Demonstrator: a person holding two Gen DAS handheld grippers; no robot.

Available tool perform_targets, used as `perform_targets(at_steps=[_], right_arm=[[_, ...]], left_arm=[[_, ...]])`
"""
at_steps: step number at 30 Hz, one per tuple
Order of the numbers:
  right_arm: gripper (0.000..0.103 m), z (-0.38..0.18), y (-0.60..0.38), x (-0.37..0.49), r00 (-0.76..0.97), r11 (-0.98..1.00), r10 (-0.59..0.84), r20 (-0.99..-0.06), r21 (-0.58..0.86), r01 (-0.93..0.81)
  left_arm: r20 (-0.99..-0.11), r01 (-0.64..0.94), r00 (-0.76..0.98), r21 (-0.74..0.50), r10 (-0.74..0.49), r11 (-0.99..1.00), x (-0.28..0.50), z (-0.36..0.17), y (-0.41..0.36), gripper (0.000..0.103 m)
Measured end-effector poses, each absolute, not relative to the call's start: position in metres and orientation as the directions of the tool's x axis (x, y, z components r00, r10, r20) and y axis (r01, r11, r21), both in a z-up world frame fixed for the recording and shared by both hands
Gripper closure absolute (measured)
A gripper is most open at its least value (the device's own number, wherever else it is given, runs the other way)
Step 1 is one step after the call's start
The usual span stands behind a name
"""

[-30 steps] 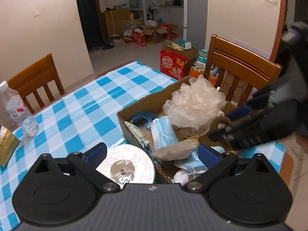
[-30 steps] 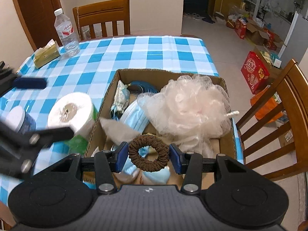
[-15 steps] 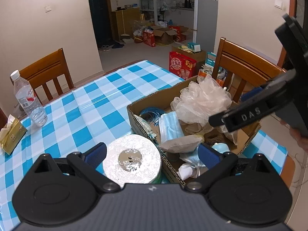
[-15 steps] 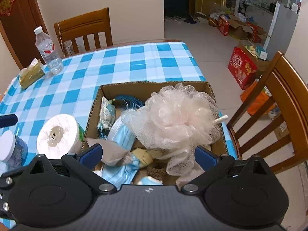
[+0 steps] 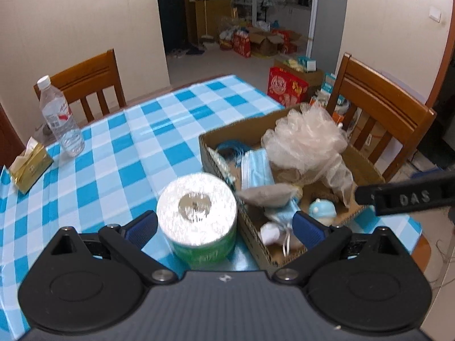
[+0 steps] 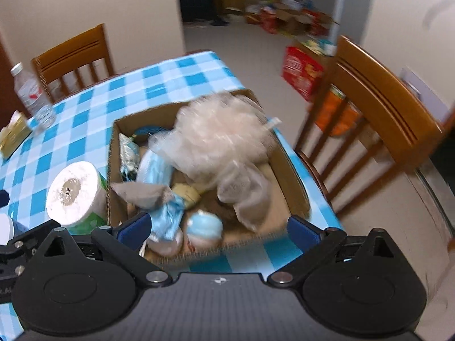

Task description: Organize soft objects

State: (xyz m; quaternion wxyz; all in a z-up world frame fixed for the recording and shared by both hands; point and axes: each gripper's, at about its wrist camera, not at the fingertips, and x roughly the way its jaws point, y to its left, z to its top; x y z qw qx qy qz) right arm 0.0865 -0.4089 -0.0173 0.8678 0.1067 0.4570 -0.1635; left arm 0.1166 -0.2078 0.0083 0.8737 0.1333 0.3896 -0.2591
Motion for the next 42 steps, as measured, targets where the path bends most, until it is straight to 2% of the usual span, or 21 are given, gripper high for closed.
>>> perform_targets(at_steps=[4, 14, 42], right_arm=[[0.0, -0.014, -0.396, 0.06, 0.499, 0.891, -0.216, -0.839, 0.039, 0.452], [0.0, 0.008, -0.357, 0.017, 0.507, 0.879, -0.276, -0.817, -0.002, 0.476], [0.0, 0.016, -0.345, 0.004, 0.517, 0.88, -0.291, -0.805, -0.013, 0.475]], left_arm=[[-0.768, 0.552, 0.544, 0.027, -0.337, 0.833, 0.107, 0.015, -0.203, 0.002], [-0.769, 0.55, 0.547, 0.031, -0.331, 0.835, 0.092, 0.028, -0.192, 0.002], [-0.766, 0.542, 0.559, 0.046, -0.319, 0.839, 0.085, 0.035, -0.185, 0.002]])
